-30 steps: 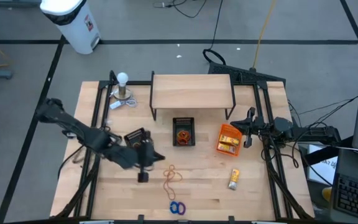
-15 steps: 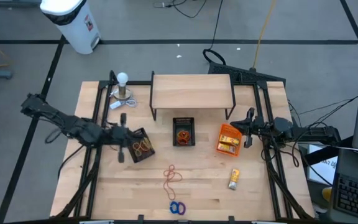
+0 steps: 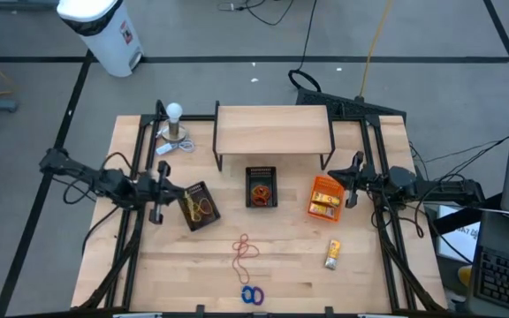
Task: Pick & Place Office Desk Supplies
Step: Put the yellow rubber band into the left black basket
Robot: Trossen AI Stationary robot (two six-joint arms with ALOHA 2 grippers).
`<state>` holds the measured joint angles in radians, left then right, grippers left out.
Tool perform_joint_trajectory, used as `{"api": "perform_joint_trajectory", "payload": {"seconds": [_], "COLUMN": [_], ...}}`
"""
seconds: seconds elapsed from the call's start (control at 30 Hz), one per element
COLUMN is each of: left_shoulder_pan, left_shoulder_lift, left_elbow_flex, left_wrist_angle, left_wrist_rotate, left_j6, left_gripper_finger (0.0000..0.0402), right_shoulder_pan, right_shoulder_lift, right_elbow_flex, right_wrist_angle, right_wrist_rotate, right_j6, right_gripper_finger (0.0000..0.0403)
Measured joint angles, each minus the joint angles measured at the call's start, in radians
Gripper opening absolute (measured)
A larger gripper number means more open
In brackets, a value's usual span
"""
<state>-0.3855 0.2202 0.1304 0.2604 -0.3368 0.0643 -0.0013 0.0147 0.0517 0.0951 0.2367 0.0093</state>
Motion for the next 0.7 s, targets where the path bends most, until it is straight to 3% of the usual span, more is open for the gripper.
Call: {"api": "perform_joint_trajectory", "payload": {"seconds": [0.37, 0.7], "left_shoulder_pan": [0.000, 0.000], "left_shoulder_lift": [-0.186, -0.215], "left_elbow_flex": [-0.032, -0.032], "left_wrist_angle": [-0.111, -0.186], "left_wrist_rotate": [-0.004, -0.012], "left_j6": [0.058, 0.042], "left_gripper_finger": [0.0001, 0.0000], "right_shoulder_pan": [0.000, 0.000], "right_shoulder_lift": [0.001, 0.001], "right_elbow_flex": [0.000, 0.000], "right_wrist_angle": [-0.003, 0.005], "right_wrist_rotate": [-0.001, -0.001], "right_j6": [-0.073, -0.126], "right_gripper_finger": [0.0000, 0.0000]}}
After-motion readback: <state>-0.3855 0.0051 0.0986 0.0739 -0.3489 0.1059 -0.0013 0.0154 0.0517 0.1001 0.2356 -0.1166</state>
